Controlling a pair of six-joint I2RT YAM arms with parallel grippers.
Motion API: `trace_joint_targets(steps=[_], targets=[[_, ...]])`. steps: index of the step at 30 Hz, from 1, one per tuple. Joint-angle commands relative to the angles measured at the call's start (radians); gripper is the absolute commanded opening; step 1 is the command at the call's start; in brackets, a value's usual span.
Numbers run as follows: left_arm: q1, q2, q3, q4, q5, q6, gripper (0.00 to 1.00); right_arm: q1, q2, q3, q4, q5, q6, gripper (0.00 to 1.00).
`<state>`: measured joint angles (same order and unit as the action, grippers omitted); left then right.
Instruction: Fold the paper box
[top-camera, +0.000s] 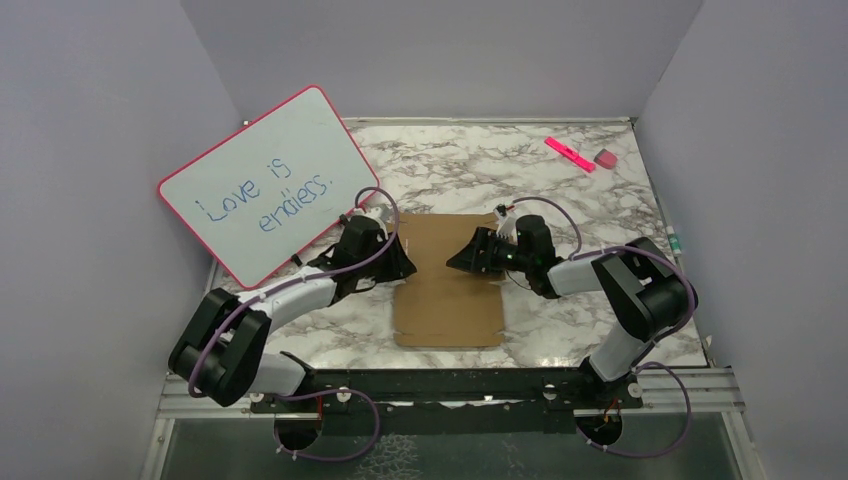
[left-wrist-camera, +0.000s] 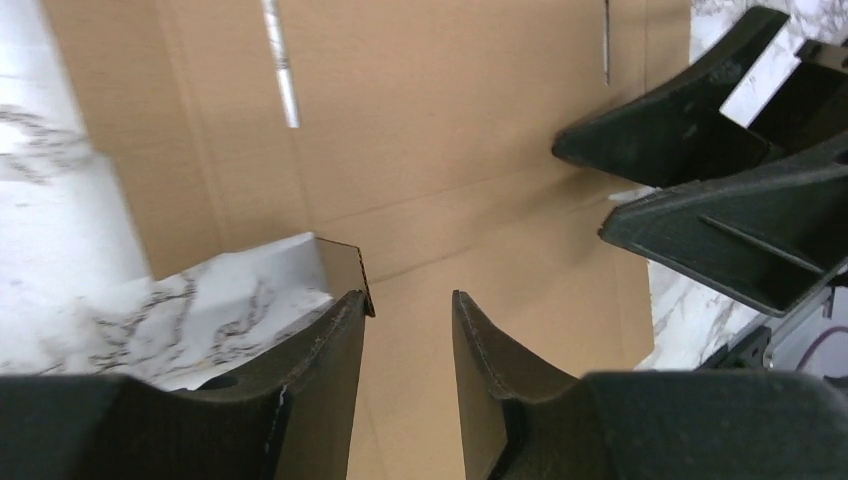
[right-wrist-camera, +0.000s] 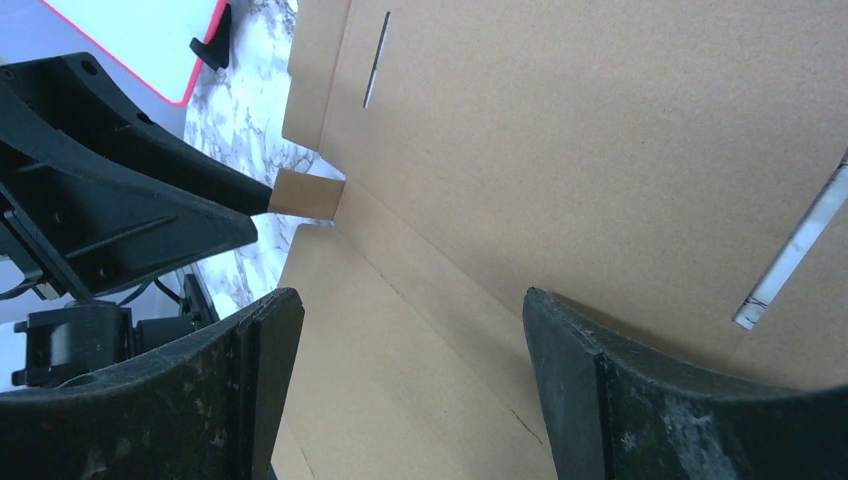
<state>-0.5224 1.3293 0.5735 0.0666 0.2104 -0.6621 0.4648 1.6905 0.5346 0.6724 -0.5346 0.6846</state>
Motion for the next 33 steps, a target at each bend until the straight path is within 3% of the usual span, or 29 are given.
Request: trace_joint_targets(steps=[1,9,16,20,26,33], targets=[[-0.061,0.037,0.056,0.017,0.003,0.023,0.39,0.008,0.035,-0.006,-0.049,0.004,-0.006,0.87],[-0.083,0.035,0.104,-0.09,-0.114,0.068,0.4,0.008,0.001,0.018,-0.118,0.016,-0.044,0.87],[-0.084,-0.031,0.184,-0.222,-0.237,0.131,0.55,0.007,-0.133,0.128,-0.39,0.139,-0.185,0.88],[-0.083,-0.012,0.25,-0.237,-0.2,0.154,0.6,-0.001,-0.223,0.176,-0.507,0.218,-0.274,0.88],[-0.087,0.107,0.36,-0.237,-0.087,0.155,0.65,-0.062,-0.339,0.142,-0.631,0.317,-0.278,0.88],[-0.11,0.281,0.437,-0.19,0.006,0.153,0.67,-0.098,-0.412,0.048,-0.659,0.341,-0.246,0.87]])
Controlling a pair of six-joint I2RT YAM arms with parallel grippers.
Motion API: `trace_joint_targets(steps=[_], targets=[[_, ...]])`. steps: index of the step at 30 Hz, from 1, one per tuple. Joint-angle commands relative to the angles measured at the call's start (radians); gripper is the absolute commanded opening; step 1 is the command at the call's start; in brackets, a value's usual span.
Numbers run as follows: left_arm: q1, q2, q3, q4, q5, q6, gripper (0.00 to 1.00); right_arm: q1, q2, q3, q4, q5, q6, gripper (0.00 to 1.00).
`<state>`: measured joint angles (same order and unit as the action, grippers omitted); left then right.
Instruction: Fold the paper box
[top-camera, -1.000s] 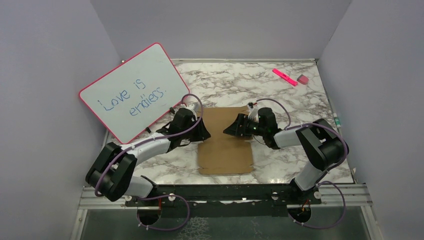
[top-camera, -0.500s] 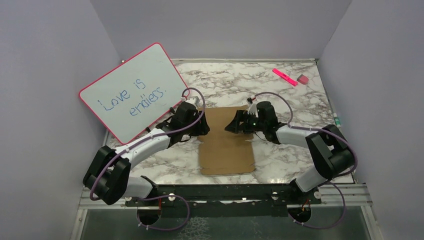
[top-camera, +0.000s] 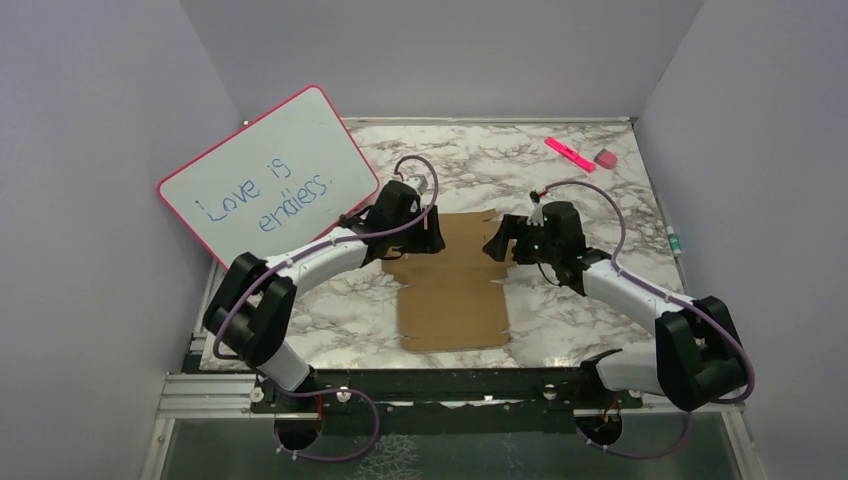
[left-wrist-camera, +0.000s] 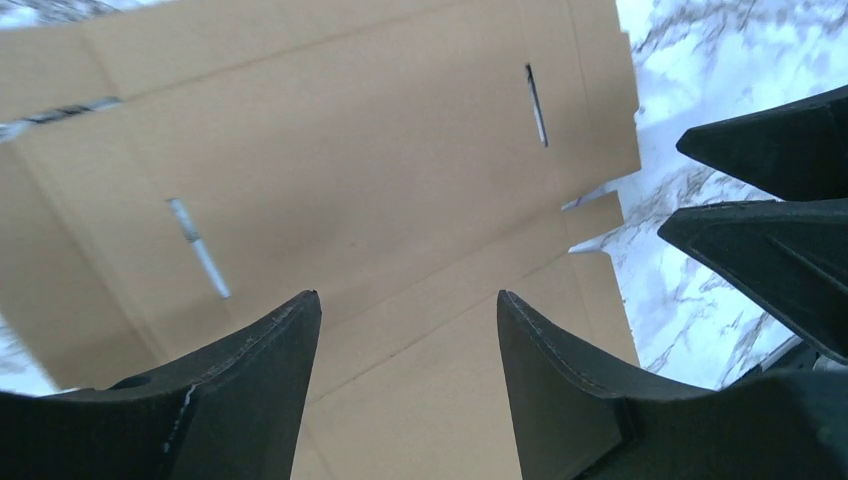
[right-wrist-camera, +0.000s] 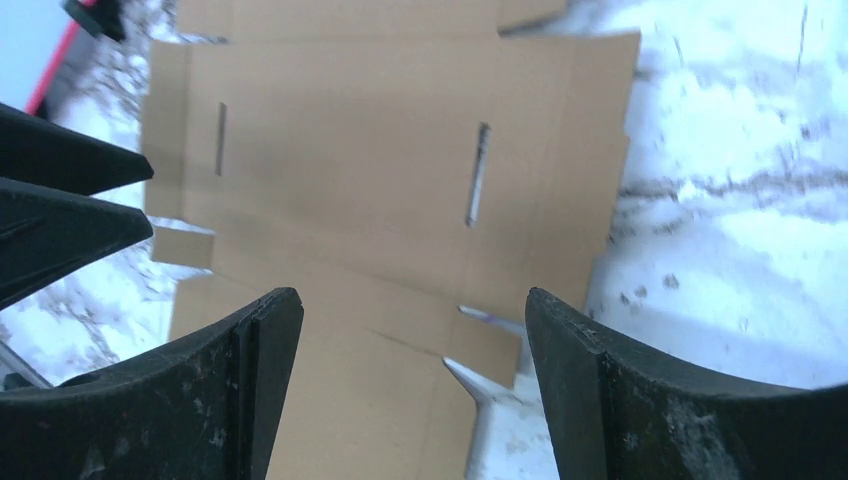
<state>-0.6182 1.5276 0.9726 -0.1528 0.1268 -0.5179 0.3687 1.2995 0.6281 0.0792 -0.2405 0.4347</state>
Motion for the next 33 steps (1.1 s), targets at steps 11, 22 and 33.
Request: trace_joint_targets(steps=[11,22,33], targets=[[-0.025,0.206,0.043,0.102,0.108,-0.002,0.67,-0.001,0.039,-0.105,-0.014,0.02,0.028,0.87],[-0.025,0.234,0.031,0.111,0.099,-0.004,0.68,-0.001,0.1,-0.082,0.018,-0.094,0.041,0.87],[-0.025,0.248,0.012,0.125,0.102,-0.016,0.68,-0.002,0.067,-0.044,0.009,-0.205,0.061,0.87]])
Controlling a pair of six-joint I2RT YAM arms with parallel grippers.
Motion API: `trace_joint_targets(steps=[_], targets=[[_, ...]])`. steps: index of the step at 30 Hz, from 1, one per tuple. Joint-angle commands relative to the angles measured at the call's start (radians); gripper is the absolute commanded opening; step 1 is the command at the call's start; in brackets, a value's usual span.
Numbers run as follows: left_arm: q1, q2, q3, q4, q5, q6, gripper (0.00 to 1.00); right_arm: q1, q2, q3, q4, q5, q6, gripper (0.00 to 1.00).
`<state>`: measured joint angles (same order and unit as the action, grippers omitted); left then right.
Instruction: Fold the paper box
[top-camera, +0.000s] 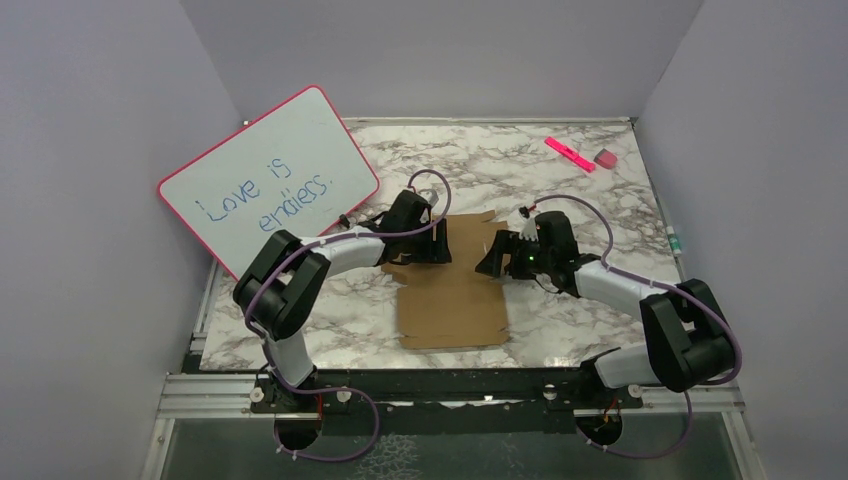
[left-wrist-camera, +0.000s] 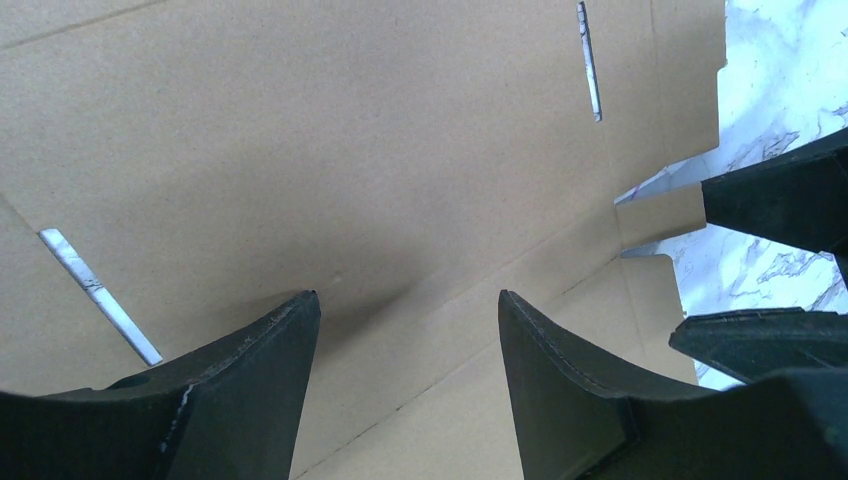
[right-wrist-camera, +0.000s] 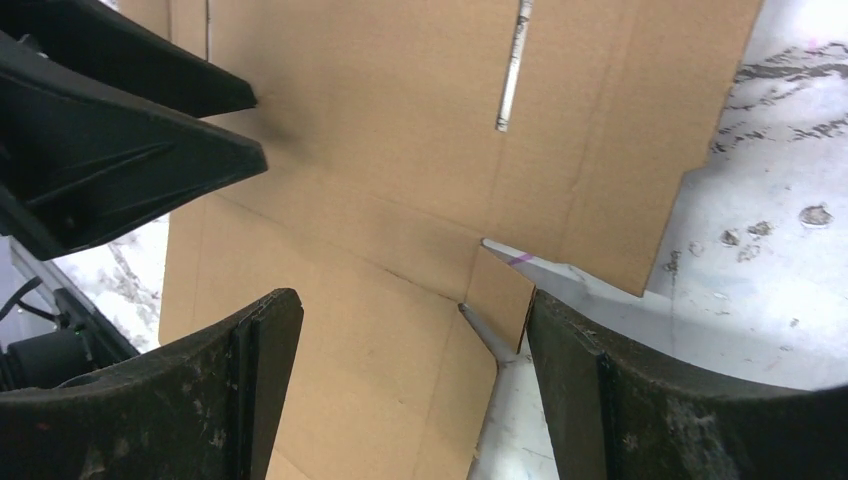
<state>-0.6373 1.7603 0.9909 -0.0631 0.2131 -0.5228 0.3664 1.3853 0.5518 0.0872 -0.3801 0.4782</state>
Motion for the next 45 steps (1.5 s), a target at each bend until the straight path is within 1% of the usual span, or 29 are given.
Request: trace_joint_targets(steps=[1,9,15,22,27,29,33,37,41,45], targets=[[-0.005,0.017,-0.009,0.036,0.017,-0.012,0.68,0.001,-0.023,0.035,-0.002,-0.073,0.021,0.87],[-0.005,0.024,-0.018,0.043,0.019,-0.017,0.68,0.003,-0.034,0.05,-0.004,-0.109,0.036,0.87],[-0.005,0.022,-0.02,0.046,0.019,-0.018,0.68,0.003,-0.019,0.054,0.036,-0.158,0.068,0.87],[-0.007,0.031,-0.024,0.055,0.028,-0.025,0.68,0.005,0.024,0.041,0.101,-0.201,0.106,0.87],[-0.009,0.031,-0.031,0.059,0.03,-0.029,0.68,0.014,0.088,0.028,0.171,-0.237,0.137,0.87],[-0.01,0.031,-0.035,0.059,0.032,-0.029,0.68,0.015,0.105,0.032,0.174,-0.243,0.135,0.87],[-0.01,0.014,-0.037,0.055,0.032,-0.026,0.67,0.013,0.073,0.062,0.106,-0.187,0.087,0.88],[-0.01,-0.007,-0.018,0.04,0.034,-0.022,0.67,-0.006,-0.002,0.111,0.01,-0.084,-0.012,0.89],[-0.009,-0.028,0.023,0.014,0.021,-0.015,0.68,-0.071,-0.052,0.138,-0.032,-0.03,-0.071,0.89],[-0.009,-0.037,0.052,0.024,0.013,-0.022,0.68,-0.161,-0.031,0.147,-0.021,-0.018,-0.102,0.89]])
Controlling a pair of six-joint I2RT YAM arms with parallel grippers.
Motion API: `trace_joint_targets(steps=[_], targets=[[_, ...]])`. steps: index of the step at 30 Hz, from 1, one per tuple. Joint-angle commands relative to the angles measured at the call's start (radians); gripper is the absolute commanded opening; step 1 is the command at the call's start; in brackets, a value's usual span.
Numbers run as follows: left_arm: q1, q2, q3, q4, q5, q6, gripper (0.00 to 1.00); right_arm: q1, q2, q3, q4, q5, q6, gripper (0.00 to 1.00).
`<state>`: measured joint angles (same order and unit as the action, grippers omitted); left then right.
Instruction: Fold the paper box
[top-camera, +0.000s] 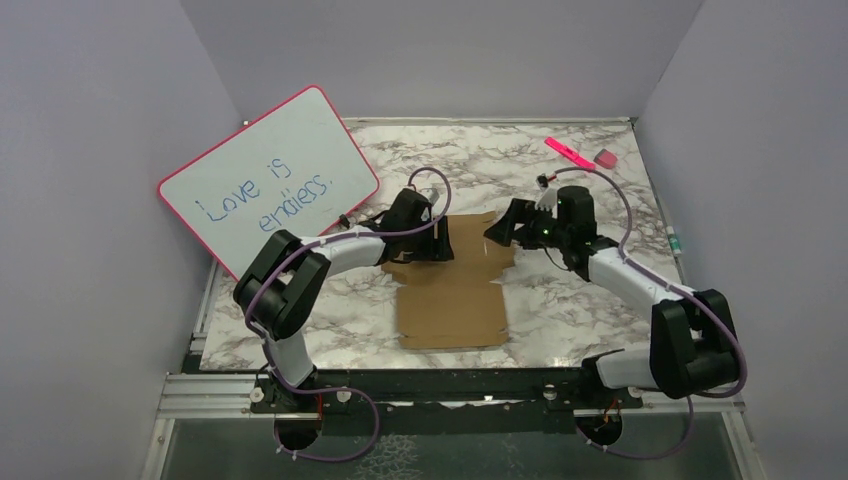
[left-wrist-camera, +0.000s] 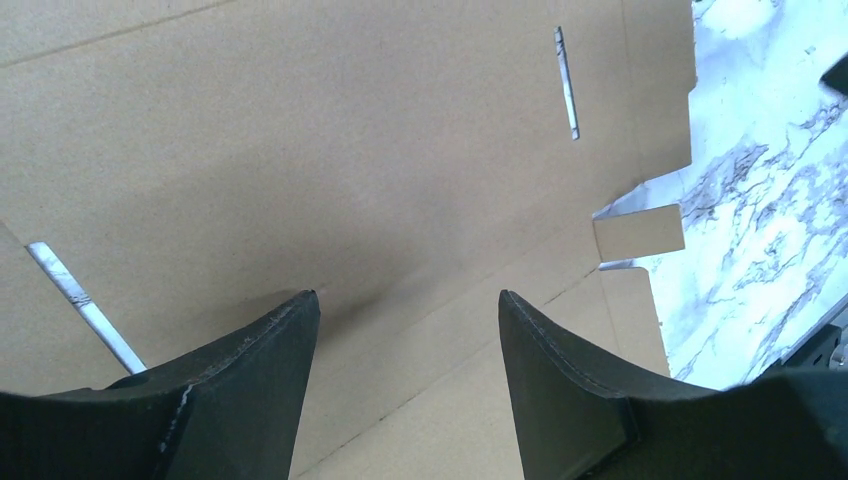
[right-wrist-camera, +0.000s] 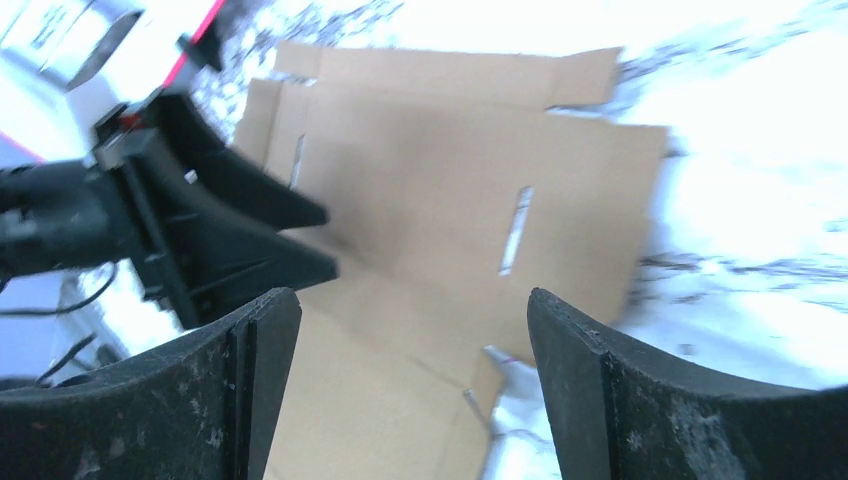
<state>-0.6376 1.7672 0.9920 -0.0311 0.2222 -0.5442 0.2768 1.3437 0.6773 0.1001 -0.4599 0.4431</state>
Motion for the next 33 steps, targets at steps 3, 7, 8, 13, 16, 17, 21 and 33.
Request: trace_joint_targets(steps=[3,7,8,13,16,17,21,33], targets=[[-0.008,-0.027,0.084,0.002,0.01,-0.005,0.68,-0.139,0.059,0.021,-0.003,0.025,-0.066,0.89],[-0.008,0.014,0.134,0.002,0.004,0.001,0.68,-0.16,0.129,0.033,0.029,-0.007,-0.061,0.87],[-0.008,0.023,0.143,0.001,0.003,0.001,0.68,-0.161,0.145,0.035,0.033,-0.008,-0.061,0.86],[-0.008,0.06,0.16,0.001,0.006,0.006,0.68,-0.165,0.228,0.043,0.06,-0.006,-0.068,0.79],[-0.008,0.077,0.157,0.003,0.006,0.008,0.68,-0.165,0.27,0.057,0.066,-0.026,-0.073,0.68],[-0.008,0.081,0.157,0.003,0.005,0.008,0.68,-0.165,0.281,0.059,0.069,-0.032,-0.073,0.65],[-0.008,0.1,0.157,0.005,0.009,0.009,0.68,-0.165,0.31,0.07,0.075,-0.064,-0.074,0.55],[-0.008,0.119,0.134,0.02,0.025,-0.007,0.68,-0.165,0.329,0.116,0.025,-0.094,-0.122,0.18]])
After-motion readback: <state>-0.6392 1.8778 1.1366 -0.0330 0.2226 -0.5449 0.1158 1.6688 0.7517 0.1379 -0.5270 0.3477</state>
